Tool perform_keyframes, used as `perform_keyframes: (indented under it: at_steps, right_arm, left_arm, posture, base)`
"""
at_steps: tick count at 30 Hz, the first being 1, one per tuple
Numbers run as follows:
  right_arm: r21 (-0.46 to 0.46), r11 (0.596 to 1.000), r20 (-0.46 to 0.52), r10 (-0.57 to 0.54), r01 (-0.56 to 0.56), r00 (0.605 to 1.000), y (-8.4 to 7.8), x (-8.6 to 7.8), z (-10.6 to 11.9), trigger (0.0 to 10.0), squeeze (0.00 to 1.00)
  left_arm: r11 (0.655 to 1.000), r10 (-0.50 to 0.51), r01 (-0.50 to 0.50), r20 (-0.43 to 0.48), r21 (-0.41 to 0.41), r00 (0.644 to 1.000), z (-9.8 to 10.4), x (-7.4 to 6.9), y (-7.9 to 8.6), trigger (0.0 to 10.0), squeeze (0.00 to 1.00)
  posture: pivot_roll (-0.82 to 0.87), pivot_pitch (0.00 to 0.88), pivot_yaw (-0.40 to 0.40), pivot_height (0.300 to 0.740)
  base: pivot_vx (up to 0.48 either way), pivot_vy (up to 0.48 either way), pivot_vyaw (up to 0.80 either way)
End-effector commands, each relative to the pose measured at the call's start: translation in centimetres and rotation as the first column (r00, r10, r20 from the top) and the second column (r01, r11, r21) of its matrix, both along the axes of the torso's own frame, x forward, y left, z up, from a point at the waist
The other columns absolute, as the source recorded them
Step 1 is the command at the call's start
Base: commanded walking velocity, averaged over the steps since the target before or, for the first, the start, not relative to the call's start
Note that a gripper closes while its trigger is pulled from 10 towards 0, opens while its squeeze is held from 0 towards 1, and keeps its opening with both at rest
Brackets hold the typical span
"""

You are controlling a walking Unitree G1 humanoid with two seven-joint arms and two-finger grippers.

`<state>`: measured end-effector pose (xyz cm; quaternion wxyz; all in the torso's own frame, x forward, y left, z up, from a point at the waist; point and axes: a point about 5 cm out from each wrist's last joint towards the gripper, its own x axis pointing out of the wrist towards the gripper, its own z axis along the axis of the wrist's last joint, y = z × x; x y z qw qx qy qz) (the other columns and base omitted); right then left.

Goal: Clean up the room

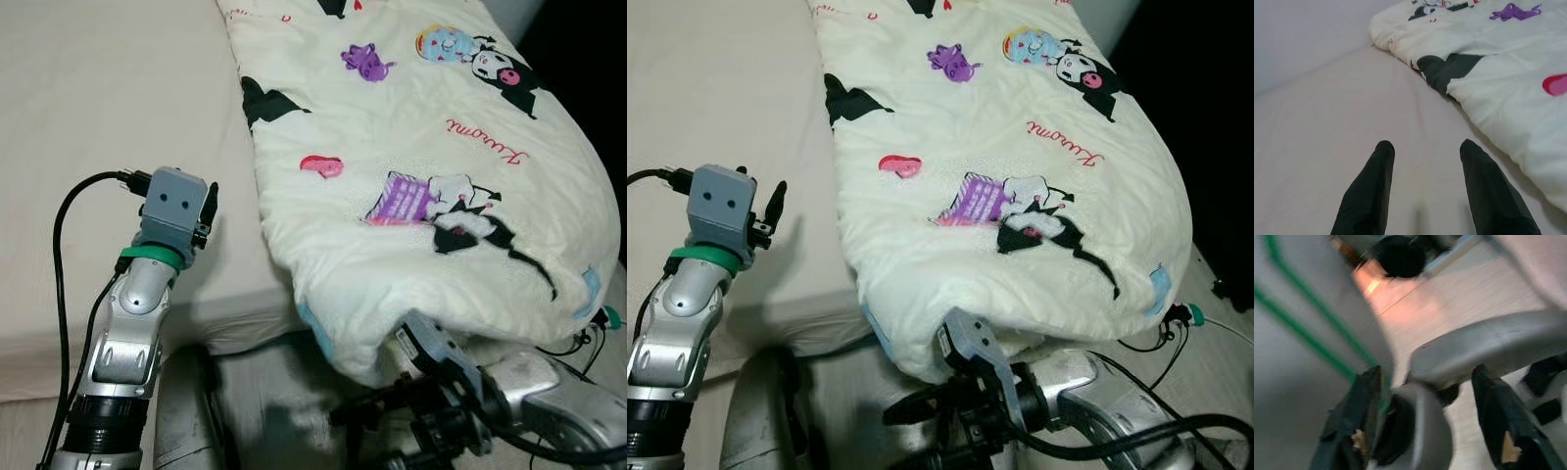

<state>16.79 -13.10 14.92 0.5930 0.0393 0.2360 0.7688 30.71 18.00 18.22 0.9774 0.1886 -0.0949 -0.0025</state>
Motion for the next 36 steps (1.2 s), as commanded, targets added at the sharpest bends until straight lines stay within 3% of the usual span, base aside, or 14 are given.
perform_keyframes:
  at_steps: [1,5,9,11,14,17,18,19,20,21,25,28,31,36]
  right_arm:
    - [-0.07,0.996,-0.039,0.054,-0.057,0.998,-0.8,-0.9,-0.7,10.0,0.0]
    - [-0.283,0.956,0.034,-0.065,0.073,0.997,-3.7,0.6,-3.7,10.0,0.0]
    - [-0.191,0.942,0.185,-0.24,0.275,0.953,-3.3,3.4,-3.0,10.0,0.0]
    - [0.016,0.874,0.303,-0.467,0.486,0.831,-2.2,6.7,-0.2,10.0,0.0]
    - [0.313,0.692,0.37,-0.72,0.651,0.587,-1.3,10.0,3.9,10.0,0.0]
    - [0.457,0.55,0.344,-0.834,0.699,0.431,-0.7,11.0,5.7,10.0,0.0]
    - [0.457,0.55,0.344,-0.834,0.699,0.431,-0.7,11.0,5.7,10.0,0.0]
    - [0.491,0.503,0.339,-0.862,0.711,0.376,-0.4,11.3,5.8,10.0,0.0]
    - [0.537,0.397,0.302,-0.914,0.745,0.27,-0.1,11.7,5.6,10.0,0.0]
    - [0.537,0.397,0.302,-0.914,0.745,0.27,-0.1,11.7,5.6,10.0,0.0]
    - [0.569,0.205,0.226,-0.97,0.796,0.088,-0.2,12.5,4.2,10.0,0.0]
    - [0.559,0.159,0.231,-0.973,0.814,0.031,-0.5,12.9,3.5,10.0,0.0]
    - [0.525,0.031,0.258,-0.958,0.85,-0.125,-1.8,14.2,1.9,10.0,0.0]
    - [0.528,0.003,0.281,-0.944,0.849,-0.171,-2.2,14.7,1.5,10.0,0.0]
  left_arm:
    - [1.0,-0.016,0.017,-0.014,0.017,1.0,-0.3,0.0,-0.3,10.0,0.0]
    - [0.999,-0.028,0.028,-0.01,0.03,1.0,-0.4,-0.1,-0.6,10.0,0.0]
    - [1.0,-0.012,0.012,-0.012,0.018,1.0,-0.5,-0.2,-0.5,10.0,0.0]
    - [1.0,-0.015,0.015,-0.015,0.007,1.0,-0.7,-0.2,-0.9,10.0,0.0]
    - [0.998,-0.054,0.054,-0.011,-0.017,0.998,-0.6,0.0,-2.3,10.0,0.0]
    - [0.995,-0.088,0.087,-0.002,-0.037,0.996,-0.2,0.3,-3.3,10.0,0.0]
    - [0.995,-0.088,0.087,-0.002,-0.037,0.996,-0.2,0.3,-3.3,10.0,0.0]
    - [0.994,-0.099,0.099,-0.006,-0.054,0.995,-0.1,0.5,-3.6,10.0,0.0]
    - [0.982,-0.101,0.092,-0.049,-0.162,0.994,-0.3,0.9,-3.8,10.0,0.0]
    - [0.982,-0.101,0.092,-0.049,-0.162,0.994,-0.3,0.9,-3.8,10.0,0.0]
    - [0.94,-0.089,0.045,-0.118,-0.338,0.989,-0.9,1.4,-3.7,10.0,0.0]
    - [0.94,-0.081,0.034,-0.125,-0.339,0.989,-1.2,1.5,-3.5,10.0,0.0]
    - [0.951,-0.08,0.028,-0.159,-0.308,0.984,-2.5,1.4,-3.1,10.0,0.0]
    - [0.953,-0.062,0.007,-0.175,-0.302,0.983,-3.2,1.2,-2.7,10.0,0.0]
  posture:
    - [-0.07,0.122,0.031,0.496]
    - [-0.06,0.125,0.013,0.496]
    - [-0.06,0.127,0.017,0.496]
    - [-0.06,0.129,0.022,0.496]
    - [-0.07,0.124,0.033,0.496]
    - [-0.07,0.119,0.033,0.496]
    - [-0.07,0.119,0.033,0.496]
    - [-0.07,0.106,0.032,0.496]
    - [-0.07,0.092,0.028,0.496]
    - [-0.07,0.092,0.028,0.496]
    - [-0.07,0.068,0.016,0.496]
    - [-0.06,0.057,0.009,0.496]
    - [-0.05,0.034,-0.017,0.496]
    - [-0.04,0.021,-0.044,0.496]
  base:
    - [0.0,0.0,0.0]
    - [0.0,0.0,0.0]
    - [0.0,0.0,0.0]
    - [0.0,0.0,0.0]
    - [0.0,0.0,0.0]
    - [0.0,0.0,0.0]
    - [0.0,0.0,0.0]
    - [0.0,0.0,0.0]
    - [0.0,0.0,0.0]
    - [0.0,0.0,0.0]
    - [0.0,0.0,0.0]
    - [0.0,0.0,0.0]
    - [0.0,0.0,0.0]
    - [0.0,0.0,0.0]
